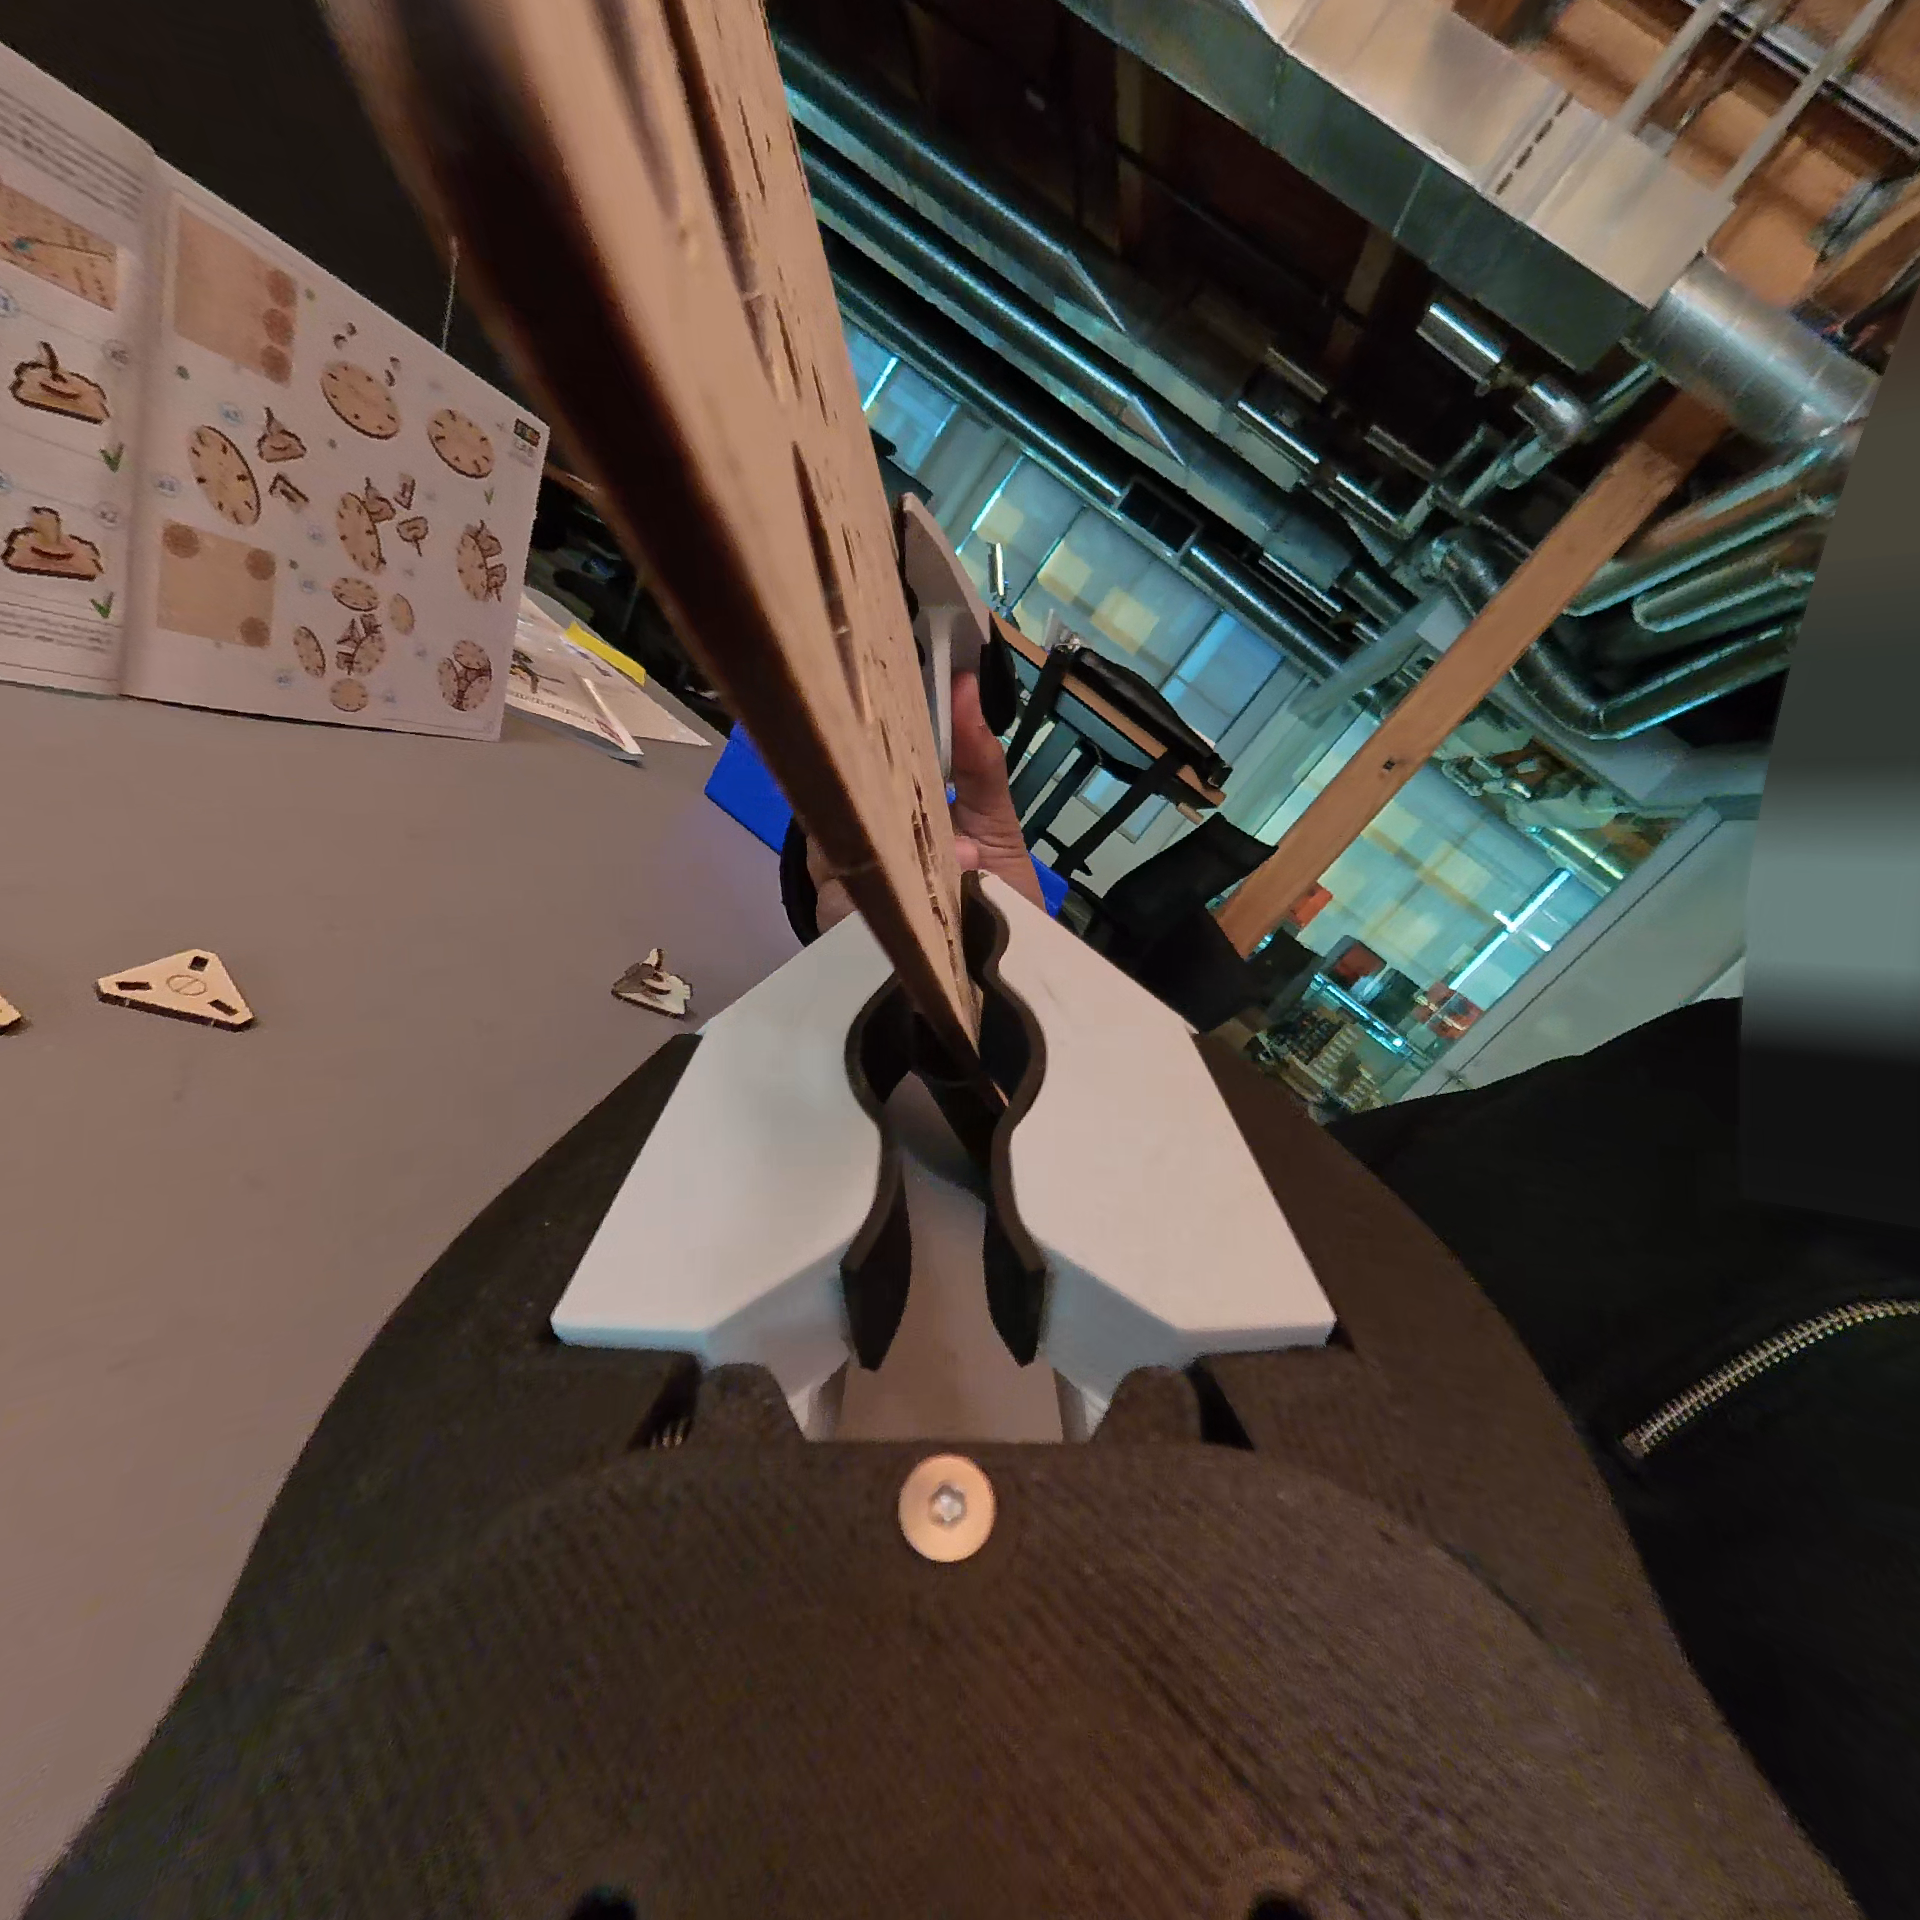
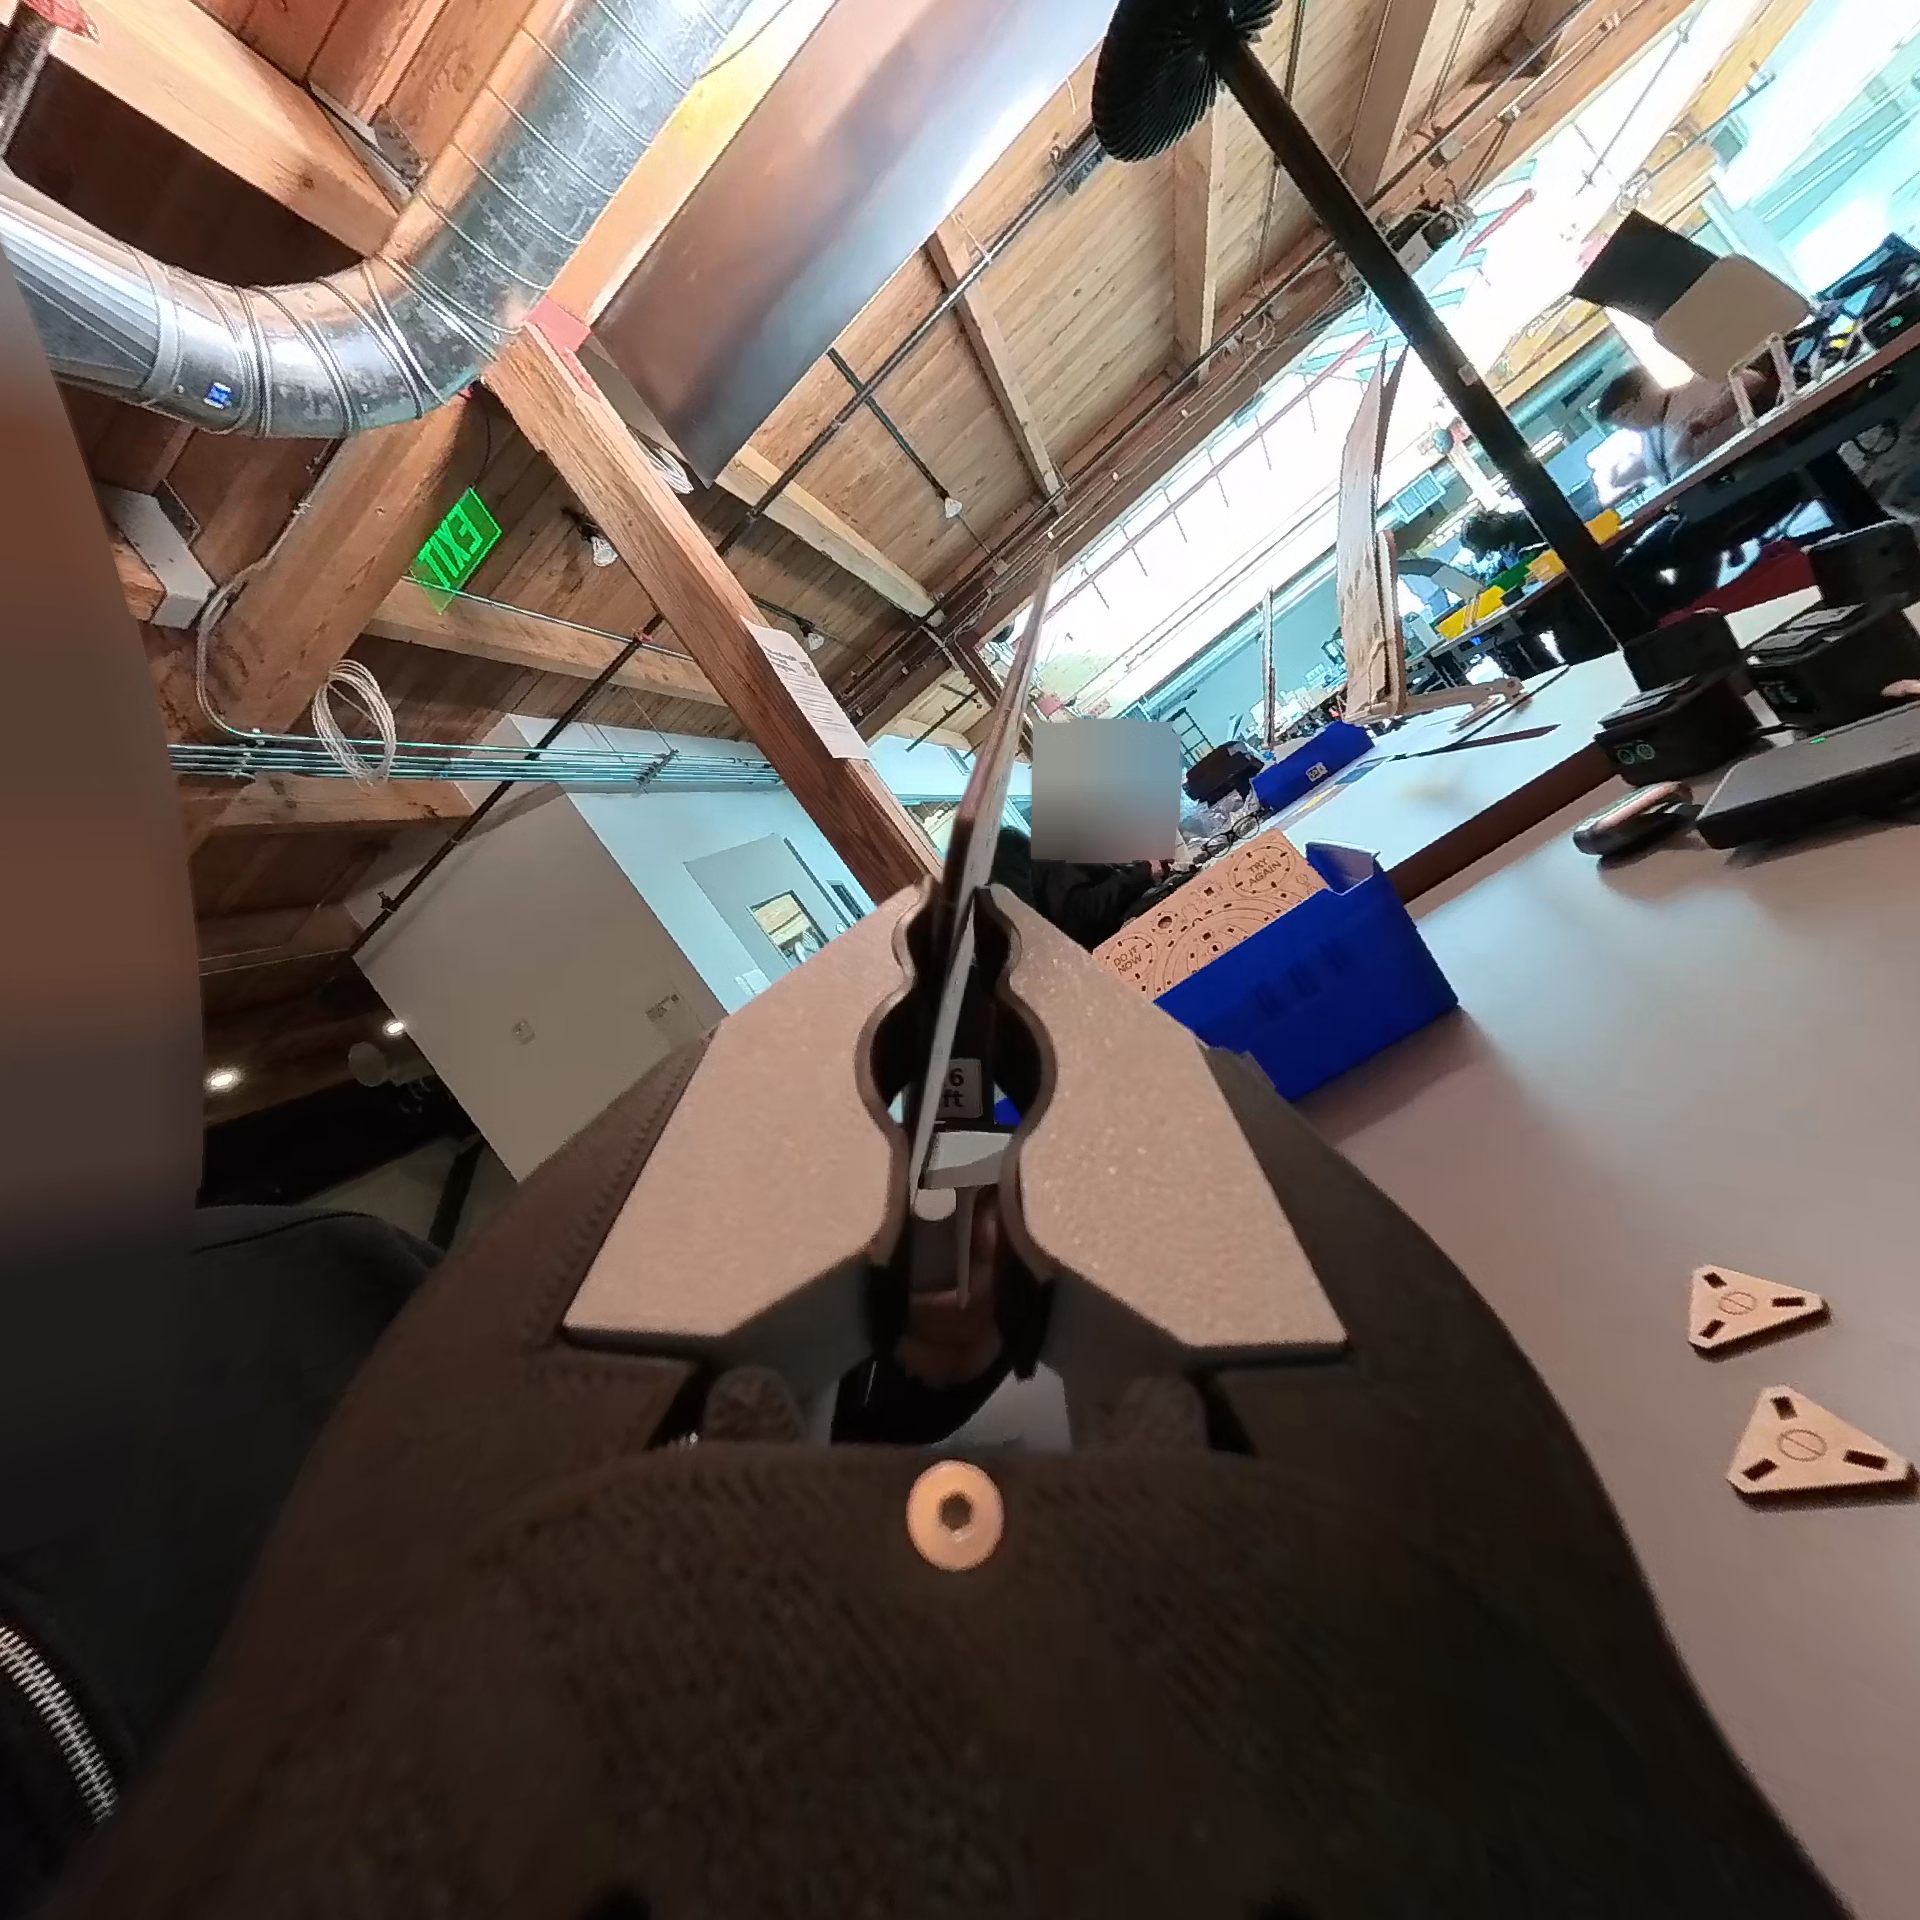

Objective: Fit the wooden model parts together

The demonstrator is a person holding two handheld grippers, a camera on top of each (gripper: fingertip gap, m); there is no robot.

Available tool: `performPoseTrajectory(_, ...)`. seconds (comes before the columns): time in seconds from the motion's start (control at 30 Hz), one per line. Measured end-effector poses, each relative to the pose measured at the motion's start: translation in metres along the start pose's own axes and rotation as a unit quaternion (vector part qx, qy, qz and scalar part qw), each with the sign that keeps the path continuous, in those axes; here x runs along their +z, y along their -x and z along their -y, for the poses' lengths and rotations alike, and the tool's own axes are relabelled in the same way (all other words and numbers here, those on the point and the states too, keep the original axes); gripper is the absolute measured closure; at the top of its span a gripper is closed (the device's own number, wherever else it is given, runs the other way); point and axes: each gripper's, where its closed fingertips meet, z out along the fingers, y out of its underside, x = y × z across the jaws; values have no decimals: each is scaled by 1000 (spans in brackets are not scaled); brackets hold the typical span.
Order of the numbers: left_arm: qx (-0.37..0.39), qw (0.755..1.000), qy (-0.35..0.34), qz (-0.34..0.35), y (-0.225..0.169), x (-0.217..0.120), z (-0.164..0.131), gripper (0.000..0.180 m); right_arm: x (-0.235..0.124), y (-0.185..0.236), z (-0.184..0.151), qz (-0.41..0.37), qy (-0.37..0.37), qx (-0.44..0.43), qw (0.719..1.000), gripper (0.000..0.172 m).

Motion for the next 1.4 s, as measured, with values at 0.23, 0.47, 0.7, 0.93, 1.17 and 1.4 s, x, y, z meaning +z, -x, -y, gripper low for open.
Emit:
performPoseTrajectory(0.23,-25,1000,-16,5,7,1,1,178,-1,-3,2,-3,-10,5,1000,167)
performPoseTrajectory(0.47,-32,998,-47,18,13,-4,11,178,-3,-6,6,-11,-22,5,1000,166)
performPoseTrajectory(0.7,-45,986,-149,64,31,-37,46,178,8,-15,-20,-41,38,-19,998,162)
performPoseTrajectory(0.93,-14,975,-209,76,28,-57,67,178,18,-17,-42,-51,82,-31,995,161)
performPoseTrajectory(1.17,10,972,-220,83,29,-58,66,178,21,-28,-56,-113,129,-109,979,159)
performPoseTrajectory(1.4,26,961,-252,109,35,-64,71,178,17,-30,-72,-159,169,-222,947,165)
